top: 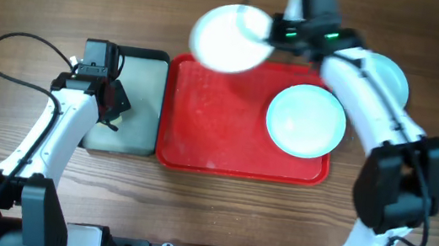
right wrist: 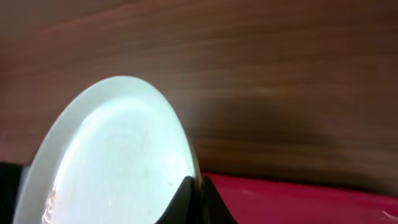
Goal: Clean dirty plates on tray and stack at the side
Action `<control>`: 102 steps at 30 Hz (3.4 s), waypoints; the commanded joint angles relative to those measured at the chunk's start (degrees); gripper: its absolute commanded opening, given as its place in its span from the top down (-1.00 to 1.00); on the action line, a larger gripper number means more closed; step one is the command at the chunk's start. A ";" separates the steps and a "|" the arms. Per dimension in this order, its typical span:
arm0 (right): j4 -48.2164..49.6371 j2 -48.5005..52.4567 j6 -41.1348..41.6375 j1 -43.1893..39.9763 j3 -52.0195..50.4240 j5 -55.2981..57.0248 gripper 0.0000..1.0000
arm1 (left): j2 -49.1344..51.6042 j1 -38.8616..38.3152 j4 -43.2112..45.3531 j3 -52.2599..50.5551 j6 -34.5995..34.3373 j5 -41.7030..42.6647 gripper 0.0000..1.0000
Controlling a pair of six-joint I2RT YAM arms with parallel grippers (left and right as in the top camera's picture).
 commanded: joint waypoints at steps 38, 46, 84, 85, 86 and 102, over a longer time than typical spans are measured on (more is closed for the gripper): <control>-38.29 -2.56 -17.07 -31.36 1.77 -4.11 -0.16 | -0.26 0.13 2.03 -0.42 -0.52 5.99 0.92; -45.22 -2.54 -19.37 -21.44 -3.96 4.17 0.05 | -0.26 0.13 1.44 -0.42 -0.55 6.58 0.92; -16.06 -2.49 13.94 8.66 -16.26 0.46 0.91 | -0.26 -2.64 4.79 -0.42 2.51 12.76 0.92; -15.61 -2.49 13.29 8.76 -16.26 0.63 0.88 | -0.26 -2.64 4.79 -0.42 2.51 12.79 0.92; -14.80 -2.49 11.58 8.70 -16.26 0.83 0.60 | -0.26 -2.64 4.76 -0.42 2.51 12.76 0.92; -4.96 -2.49 -10.56 7.34 -16.24 0.46 0.40 | -3.74 -2.64 -3.41 15.61 12.87 18.80 0.92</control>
